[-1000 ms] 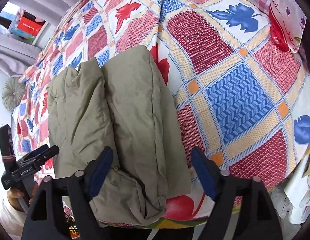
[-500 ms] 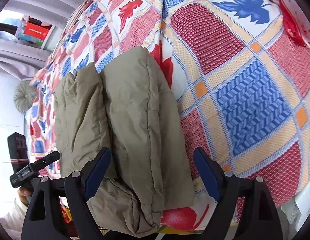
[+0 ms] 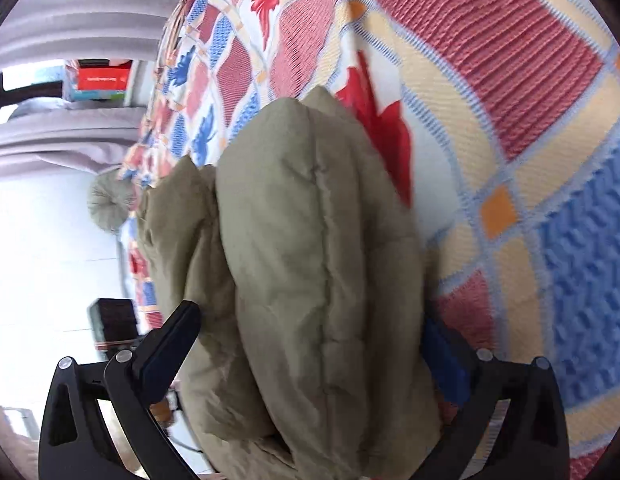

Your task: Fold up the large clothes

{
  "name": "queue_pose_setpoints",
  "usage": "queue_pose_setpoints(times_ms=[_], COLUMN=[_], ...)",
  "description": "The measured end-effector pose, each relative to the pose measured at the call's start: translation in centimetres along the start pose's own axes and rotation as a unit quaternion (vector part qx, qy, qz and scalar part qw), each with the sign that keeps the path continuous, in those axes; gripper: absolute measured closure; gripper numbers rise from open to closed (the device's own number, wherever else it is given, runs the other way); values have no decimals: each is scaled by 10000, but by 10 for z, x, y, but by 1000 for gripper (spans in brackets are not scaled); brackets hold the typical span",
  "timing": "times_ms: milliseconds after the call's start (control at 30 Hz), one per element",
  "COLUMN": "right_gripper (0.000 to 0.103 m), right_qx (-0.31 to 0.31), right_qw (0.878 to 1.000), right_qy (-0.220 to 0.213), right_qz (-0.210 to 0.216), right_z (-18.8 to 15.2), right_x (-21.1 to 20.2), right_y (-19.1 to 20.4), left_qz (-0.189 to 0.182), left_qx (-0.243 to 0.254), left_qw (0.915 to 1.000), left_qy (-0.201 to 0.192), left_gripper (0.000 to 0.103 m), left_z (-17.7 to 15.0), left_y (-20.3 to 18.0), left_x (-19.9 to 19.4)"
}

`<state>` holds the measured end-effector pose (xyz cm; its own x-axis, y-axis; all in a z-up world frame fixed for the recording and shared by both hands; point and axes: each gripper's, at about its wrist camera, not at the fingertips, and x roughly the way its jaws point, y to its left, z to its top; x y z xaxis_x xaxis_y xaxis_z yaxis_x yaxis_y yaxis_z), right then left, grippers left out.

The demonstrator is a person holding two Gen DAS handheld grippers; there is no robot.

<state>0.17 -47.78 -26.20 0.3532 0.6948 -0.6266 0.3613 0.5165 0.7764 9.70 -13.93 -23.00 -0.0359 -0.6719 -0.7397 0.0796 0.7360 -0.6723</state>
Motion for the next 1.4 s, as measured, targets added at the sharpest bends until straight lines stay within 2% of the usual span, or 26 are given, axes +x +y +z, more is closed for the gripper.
queue_pose_setpoints(times_ms=[67,133,267,500,667,767,833,867,900,933,967,1000,1067,1167,1400], right_gripper=[0,0,0,0,0,0,4,14,31,39,52,62,66,67,67], right_qx=[-35,-229,-733,-1186,-964,-787,-681,-672,-704,-709,-696,-702,-799,-946,-1338], right_qw=[9993,9986,9961,9867,9876,9887,9888,9890,9894,9904,9914,9922,9926,9924,9887], right_qy=[42,133,485,931,952,908,877,868,854,847,842,832,769,720,663], right_qz=[375,458,-10,-614,-795,-897,-994,-989,-940,-825,-714,-605,-502,-323,115], right_z=[2,3,8,11,16,16,15,14,12,11,9,7,1,-4,1], right_x=[3,5,17,52,66,66,66,66,65,64,63,60,58,61,87], right_y=[6,14,31,44,37,35,38,40,43,50,54,58,73,100,167], left_qz=[-121,-292,-459,-433,-596,-332,-163,-115,-108,-127,-170,-234,-339,-397,-342], left_qx=[-24,-83,-65,-48,-321,-195,-11,93,197,259,303,339,418,528,615], left_qw=[9999,9995,9989,9990,9976,9992,9999,9999,9997,9995,9992,9990,9982,9968,9919], left_qy=[-4,-35,-119,-81,112,81,-25,-79,-127,-159,-178,-183,-255,-448,-1059], left_gripper=[0,0,0,0,0,2,11,19,22,27,31,33,34,34,34], left_z=[2,5,14,22,22,22,21,20,19,18,17,17,17,23,49], left_y=[6,17,25,34,42,29,17,12,8,5,3,1,-2,-6,20], left_x=[1,-2,3,29,48,51,48,44,39,33,29,24,12,-14,-100])
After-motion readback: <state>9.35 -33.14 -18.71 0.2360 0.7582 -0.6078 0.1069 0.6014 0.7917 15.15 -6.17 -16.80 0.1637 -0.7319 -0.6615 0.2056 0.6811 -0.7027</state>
